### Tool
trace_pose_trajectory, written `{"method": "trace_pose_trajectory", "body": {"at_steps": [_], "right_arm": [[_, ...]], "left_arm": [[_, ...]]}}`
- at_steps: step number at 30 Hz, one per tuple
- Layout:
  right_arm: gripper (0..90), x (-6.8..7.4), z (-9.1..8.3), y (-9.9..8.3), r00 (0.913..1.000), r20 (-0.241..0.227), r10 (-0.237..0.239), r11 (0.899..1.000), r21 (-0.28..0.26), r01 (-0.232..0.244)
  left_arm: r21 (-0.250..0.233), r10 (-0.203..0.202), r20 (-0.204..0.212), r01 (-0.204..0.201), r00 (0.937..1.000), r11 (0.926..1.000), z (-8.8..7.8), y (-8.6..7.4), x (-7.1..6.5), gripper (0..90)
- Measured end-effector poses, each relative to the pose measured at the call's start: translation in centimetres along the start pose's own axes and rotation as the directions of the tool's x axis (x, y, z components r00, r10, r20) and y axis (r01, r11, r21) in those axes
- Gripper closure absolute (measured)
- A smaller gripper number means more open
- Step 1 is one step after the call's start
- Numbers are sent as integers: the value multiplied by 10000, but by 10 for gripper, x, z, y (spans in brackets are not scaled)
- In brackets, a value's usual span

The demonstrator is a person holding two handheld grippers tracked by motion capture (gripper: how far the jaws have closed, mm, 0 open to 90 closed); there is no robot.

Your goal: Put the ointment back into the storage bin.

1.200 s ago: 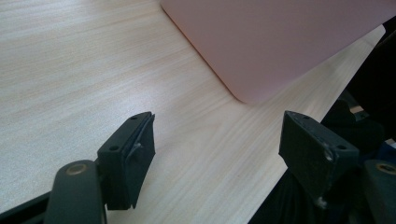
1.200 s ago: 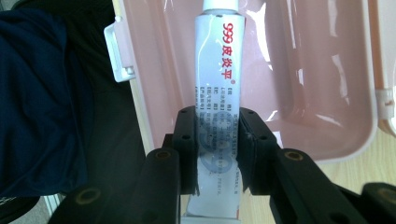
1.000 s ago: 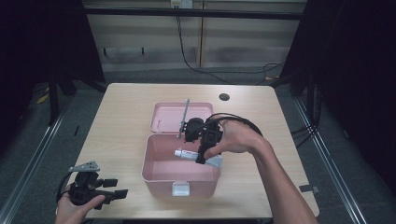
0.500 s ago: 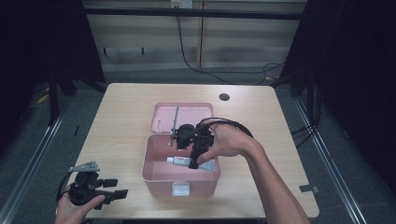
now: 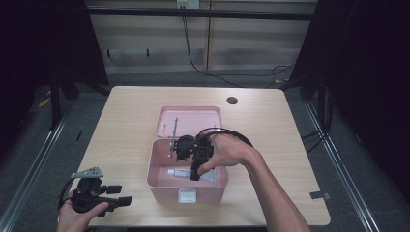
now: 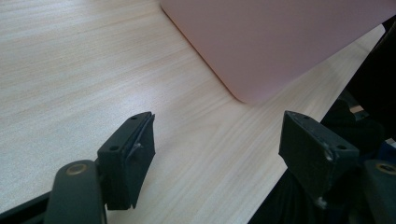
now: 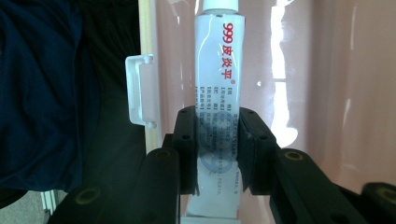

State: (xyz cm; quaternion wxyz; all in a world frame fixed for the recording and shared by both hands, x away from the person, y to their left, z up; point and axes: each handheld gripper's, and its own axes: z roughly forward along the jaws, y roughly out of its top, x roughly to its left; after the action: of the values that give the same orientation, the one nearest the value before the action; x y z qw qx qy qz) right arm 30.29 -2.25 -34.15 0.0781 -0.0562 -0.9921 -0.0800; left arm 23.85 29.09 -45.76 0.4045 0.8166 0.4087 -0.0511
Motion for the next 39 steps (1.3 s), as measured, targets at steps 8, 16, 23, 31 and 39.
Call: {"method": "trace_pose_trajectory", "body": {"at_steps": [8, 16, 23, 31, 39], "right_arm": [[714, -3, 16, 2, 9999, -112, -22, 9998, 207, 24], [714, -5, 28, 3, 9993, -313, -216, 9994, 266, 225], [713, -8, 38, 3, 9988, -476, -110, 9995, 276, 124], [713, -13, 48, 5, 9980, -620, -151, 9993, 321, 171], [713, -18, 58, 7, 9967, -814, -64, 9992, 386, 96]], "left_arm": [[-13, -10, -16, 10, 10000, 10000, 0, 0, -1, 267], [9, -51, 16, 51, 10000, 10000, 1, 0, -1, 267], [5, -12, -18, 12, 10000, 10000, 1, 0, 0, 267], [-12, -41, -2, 41, 10000, 10000, 0, 0, 0, 267], [13, -18, 8, 18, 10000, 10000, 0, 0, 1, 267]]}}
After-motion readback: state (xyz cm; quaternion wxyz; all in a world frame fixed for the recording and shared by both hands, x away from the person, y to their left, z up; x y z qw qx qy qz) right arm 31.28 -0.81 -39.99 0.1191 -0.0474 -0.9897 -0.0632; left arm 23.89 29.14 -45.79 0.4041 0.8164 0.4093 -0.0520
